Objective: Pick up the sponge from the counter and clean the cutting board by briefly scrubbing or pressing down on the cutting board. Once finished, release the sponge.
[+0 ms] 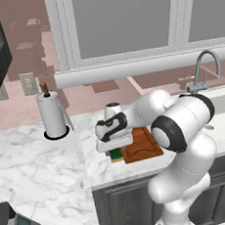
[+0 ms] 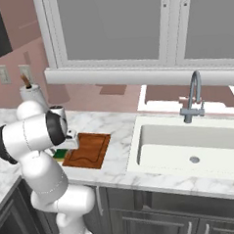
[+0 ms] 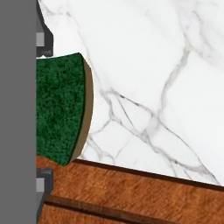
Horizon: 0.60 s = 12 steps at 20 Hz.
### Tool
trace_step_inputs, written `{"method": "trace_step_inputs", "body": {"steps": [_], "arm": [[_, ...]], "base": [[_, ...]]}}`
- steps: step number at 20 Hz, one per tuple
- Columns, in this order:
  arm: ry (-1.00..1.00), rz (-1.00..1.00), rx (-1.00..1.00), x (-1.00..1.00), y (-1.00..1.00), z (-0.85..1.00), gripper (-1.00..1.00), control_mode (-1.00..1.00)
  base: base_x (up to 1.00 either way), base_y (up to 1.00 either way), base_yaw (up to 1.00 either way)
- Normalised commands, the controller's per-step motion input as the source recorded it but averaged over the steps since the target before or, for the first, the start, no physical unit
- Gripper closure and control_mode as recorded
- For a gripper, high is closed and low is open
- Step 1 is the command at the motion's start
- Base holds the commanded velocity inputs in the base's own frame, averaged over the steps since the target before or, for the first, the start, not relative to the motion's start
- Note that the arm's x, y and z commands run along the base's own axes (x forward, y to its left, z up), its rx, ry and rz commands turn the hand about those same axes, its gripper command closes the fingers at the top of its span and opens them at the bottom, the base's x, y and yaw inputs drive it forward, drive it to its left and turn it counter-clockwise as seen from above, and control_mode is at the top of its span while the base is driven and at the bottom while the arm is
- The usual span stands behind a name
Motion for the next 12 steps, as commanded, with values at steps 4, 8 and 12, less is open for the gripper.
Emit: {"method": "trace_step_inputs", "body": {"steps": [4, 8, 12], "arm": [[0.00, 0.00, 0.00, 0.00, 0.00, -0.21, -1.00, -1.00], [0.00, 0.00, 0.00, 0.00, 0.00, -0.28, 1.00, -1.00], [0.00, 0.00, 0.00, 0.00, 0.00, -0.11, 1.00, -1.00]], "base": [[0.00, 0.00, 0.00], [0.00, 0.00, 0.00], [0.00, 0.00, 0.00]]}}
